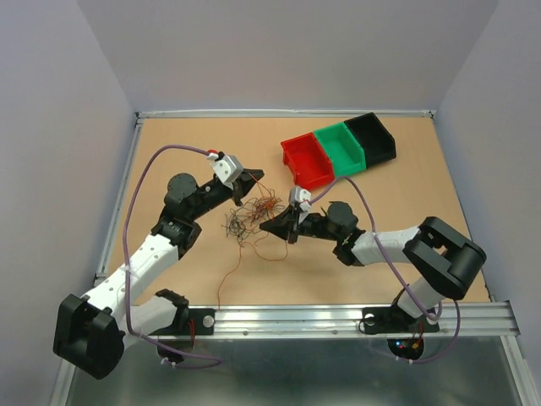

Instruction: Untangle the cables

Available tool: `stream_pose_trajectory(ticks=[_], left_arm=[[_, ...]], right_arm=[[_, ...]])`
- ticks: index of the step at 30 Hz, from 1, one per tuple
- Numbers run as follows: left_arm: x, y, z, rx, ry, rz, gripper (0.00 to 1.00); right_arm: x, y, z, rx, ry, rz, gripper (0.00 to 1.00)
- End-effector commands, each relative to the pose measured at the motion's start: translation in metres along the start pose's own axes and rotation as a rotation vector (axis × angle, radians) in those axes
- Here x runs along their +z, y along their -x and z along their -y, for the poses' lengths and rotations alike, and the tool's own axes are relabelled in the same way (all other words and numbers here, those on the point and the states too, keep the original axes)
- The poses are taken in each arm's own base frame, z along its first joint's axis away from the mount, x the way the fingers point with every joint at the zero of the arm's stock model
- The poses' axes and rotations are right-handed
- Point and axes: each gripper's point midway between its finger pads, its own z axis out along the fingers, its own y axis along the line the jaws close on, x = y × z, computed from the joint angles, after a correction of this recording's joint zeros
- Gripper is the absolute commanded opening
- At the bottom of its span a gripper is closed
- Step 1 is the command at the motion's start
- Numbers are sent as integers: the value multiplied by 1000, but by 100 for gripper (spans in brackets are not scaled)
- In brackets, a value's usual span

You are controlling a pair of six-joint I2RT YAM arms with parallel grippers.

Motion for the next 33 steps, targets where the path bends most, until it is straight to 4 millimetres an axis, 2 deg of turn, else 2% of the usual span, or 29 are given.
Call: stream_pose_trajectory(ticks=[1,4,5,7,8,10,11,13,17,19,21,22,25,29,33], left_arm=[[3,27,-41,14,171,80,0],[7,15,-58,-8,231,38,0],[12,2,-63,-20,237,-2,0],[21,-7,-69,-32,236,-66,0],[28,-28,-74,-57,237,-129,0],[37,-40,-80,-78,231,-204,0],[43,-59,-79,-101,209,-254,0],[51,-75,-77,-132,167,-313,0],[57,-90,-75,-155,135,-364,0],[56,-93,-75,-160,133,-373,2],[55,-88,-75,-154,131,-365,17],[52,-85,-76,-148,137,-354,28],[46,-76,-83,-146,173,-324,40],[41,-76,-95,-145,237,-324,44],[40,-81,-102,-141,269,-336,44]], right_arm=[[-20,4,-19,3,31,22,1],[-30,10,-36,11,81,31,1],[-32,21,-41,2,99,54,1],[-34,33,-49,-8,131,79,0],[-36,48,-52,-20,137,110,1],[-39,69,-57,-52,144,155,1],[-40,82,-57,-72,138,185,1],[-46,120,-58,-138,108,275,1],[-51,173,-51,-195,23,390,1],[-53,188,-43,-200,-28,423,1],[-52,192,-39,-198,-48,424,1],[-51,195,-38,-193,-53,422,1],[-50,193,-40,-174,-36,414,1],[-52,196,-43,-148,-33,423,1],[-54,209,-40,-151,-60,454,1]])
